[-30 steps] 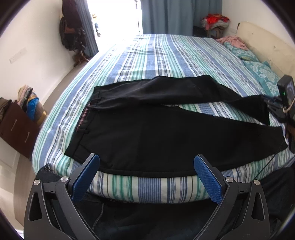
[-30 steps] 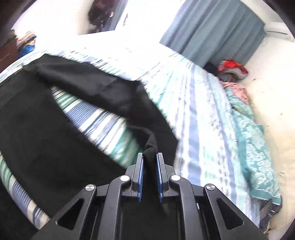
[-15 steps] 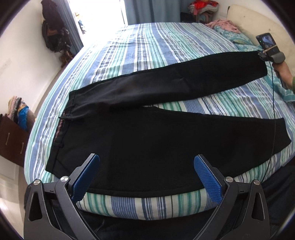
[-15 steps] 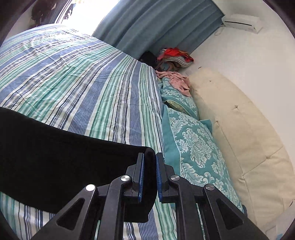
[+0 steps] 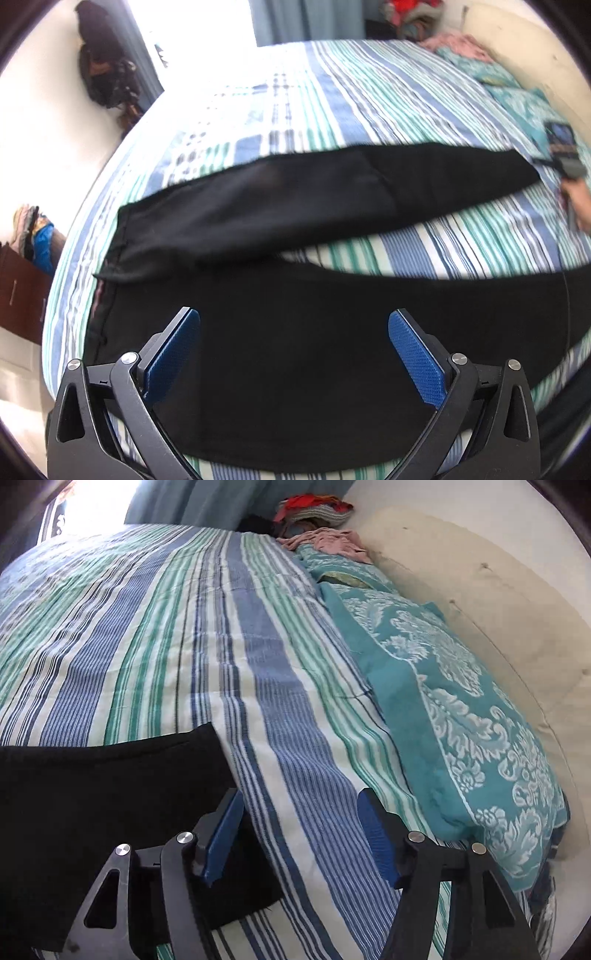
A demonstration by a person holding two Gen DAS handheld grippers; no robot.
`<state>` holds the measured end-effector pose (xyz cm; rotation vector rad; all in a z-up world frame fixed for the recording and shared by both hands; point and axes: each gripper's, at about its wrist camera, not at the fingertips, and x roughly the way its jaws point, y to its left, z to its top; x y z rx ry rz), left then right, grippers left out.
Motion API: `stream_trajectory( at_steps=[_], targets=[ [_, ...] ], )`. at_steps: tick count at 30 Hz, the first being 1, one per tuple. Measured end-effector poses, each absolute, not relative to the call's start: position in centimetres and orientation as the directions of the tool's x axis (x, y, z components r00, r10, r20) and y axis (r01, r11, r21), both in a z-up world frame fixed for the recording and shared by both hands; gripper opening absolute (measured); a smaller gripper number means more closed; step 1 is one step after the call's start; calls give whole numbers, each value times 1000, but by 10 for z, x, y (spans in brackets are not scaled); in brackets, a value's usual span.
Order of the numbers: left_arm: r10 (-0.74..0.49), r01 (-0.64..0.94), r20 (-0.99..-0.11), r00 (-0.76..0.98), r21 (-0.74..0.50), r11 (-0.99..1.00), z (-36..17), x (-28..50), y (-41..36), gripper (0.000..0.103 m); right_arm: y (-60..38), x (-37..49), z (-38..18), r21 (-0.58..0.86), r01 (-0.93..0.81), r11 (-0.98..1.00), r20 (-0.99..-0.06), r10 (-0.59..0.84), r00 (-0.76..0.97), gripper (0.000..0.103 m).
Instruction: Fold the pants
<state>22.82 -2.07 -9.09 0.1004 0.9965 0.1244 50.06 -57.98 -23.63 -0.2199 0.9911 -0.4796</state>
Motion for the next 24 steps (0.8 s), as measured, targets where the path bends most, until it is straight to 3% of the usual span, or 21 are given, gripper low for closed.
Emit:
stream_trajectory(
  at_steps=[3,4,7,11,16,21,24],
  targets=[
    [302,-212,-760,576,218,953,-114,290,21,102,-581,465,-208,-269,325,906,-733,-412,542,72],
    [362,-266,-742,564,252,930,-125,309,35,102,-576,455,-199,-186,296,937,-742,-332,583,79],
    [426,-344,-744,515,276,898,-158,347,67,102,-544,444,-186,189,78,979,-749,93,656,87],
    [460,-378,-783,418,310,872,-202,360,89,103,-482,459,-206,403,-89,911,-723,376,580,87],
    [387,-401,-814,432,211,892,-206,356,101,103,-459,484,-269,404,-34,914,-806,373,460,84],
    [349,-409,-823,448,159,899,-213,353,104,103,-489,476,-258,392,105,914,-798,281,533,81],
    [341,-408,-825,451,150,901,-206,351,105,103,-498,455,-231,276,171,946,-819,139,556,82]
  ],
)
